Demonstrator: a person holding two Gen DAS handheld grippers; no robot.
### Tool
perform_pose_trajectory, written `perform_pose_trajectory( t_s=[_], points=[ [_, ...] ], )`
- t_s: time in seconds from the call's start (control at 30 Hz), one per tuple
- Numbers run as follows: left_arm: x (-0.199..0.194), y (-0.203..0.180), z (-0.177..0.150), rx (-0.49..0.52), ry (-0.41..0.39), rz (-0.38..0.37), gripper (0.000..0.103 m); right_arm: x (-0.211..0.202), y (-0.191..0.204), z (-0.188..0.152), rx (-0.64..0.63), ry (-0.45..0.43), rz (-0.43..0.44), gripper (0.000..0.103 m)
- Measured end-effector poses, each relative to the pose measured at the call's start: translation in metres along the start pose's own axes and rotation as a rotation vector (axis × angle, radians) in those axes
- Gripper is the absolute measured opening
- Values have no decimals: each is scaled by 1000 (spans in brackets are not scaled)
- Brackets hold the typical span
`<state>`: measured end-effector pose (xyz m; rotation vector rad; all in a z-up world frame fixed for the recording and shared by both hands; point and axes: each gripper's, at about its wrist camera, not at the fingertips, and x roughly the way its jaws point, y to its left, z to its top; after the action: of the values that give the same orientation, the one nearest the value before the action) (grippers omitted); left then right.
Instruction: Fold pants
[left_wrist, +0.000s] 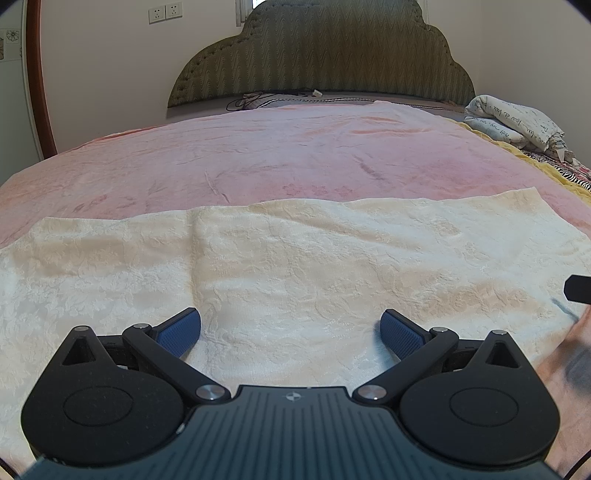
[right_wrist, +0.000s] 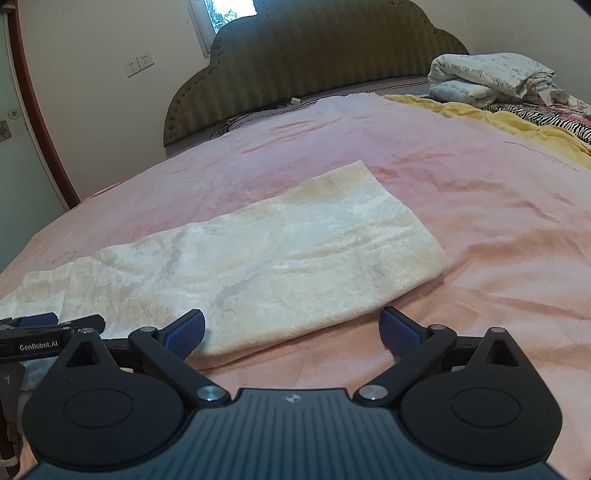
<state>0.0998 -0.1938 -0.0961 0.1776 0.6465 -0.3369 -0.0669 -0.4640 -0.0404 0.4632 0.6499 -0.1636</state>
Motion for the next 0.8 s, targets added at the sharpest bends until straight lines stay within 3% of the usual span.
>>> perform_pose_trajectory(
  t_s=[0.37, 0.5, 0.6, 0.7, 0.8],
  points=[
    [1, -1, 1, -17, 2, 6, 103, 11, -18, 11, 237, -65, 41, 103],
    [-3, 0, 3, 36, 17, -9, 102, 15, -16, 10, 226, -83, 40, 103],
    [-6, 10, 7, -4, 66, -30, 103, 16, -12, 8, 193, -93, 24, 103],
    [-20, 12, 10, 17, 20, 18, 101, 17, -12, 10, 183, -91, 17, 103],
    [-32, 4, 14, 107, -30, 108, 103, 16, -17, 12, 230, -106, 42, 103]
  ],
)
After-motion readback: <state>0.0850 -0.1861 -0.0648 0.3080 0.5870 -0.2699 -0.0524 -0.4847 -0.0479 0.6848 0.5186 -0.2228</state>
